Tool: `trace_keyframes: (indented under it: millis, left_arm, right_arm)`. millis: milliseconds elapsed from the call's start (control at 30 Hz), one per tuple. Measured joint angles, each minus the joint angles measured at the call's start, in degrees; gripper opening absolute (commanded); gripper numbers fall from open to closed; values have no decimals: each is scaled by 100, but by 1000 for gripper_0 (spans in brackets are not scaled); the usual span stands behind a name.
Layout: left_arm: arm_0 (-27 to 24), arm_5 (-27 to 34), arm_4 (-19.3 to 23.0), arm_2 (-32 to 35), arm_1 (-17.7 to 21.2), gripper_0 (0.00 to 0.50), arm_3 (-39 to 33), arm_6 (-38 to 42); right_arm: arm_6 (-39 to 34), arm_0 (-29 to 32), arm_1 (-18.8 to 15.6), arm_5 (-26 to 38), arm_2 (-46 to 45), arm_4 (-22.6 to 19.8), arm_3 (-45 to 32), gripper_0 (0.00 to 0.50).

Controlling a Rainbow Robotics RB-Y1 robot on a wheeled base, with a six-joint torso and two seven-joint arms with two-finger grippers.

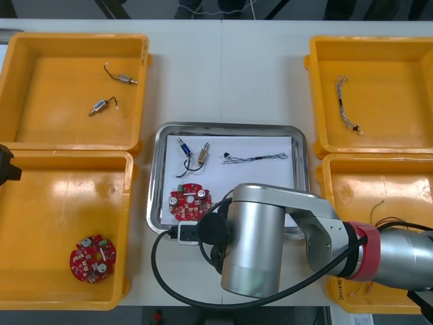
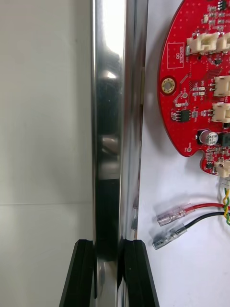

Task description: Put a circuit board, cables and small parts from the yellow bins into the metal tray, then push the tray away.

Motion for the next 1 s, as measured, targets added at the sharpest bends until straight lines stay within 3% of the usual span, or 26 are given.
trace_keyframes:
  millis: [400, 1000]
  left_arm:
    - [0, 0, 0, 0, 0, 500, -1, 0]
    - [0, 0, 0, 0, 0, 500, -3, 0]
  right_arm:
    - [0, -457, -1, 0, 280, 172, 70, 0]
    - [-1, -1299, -1, -333, 278, 145, 1018, 0]
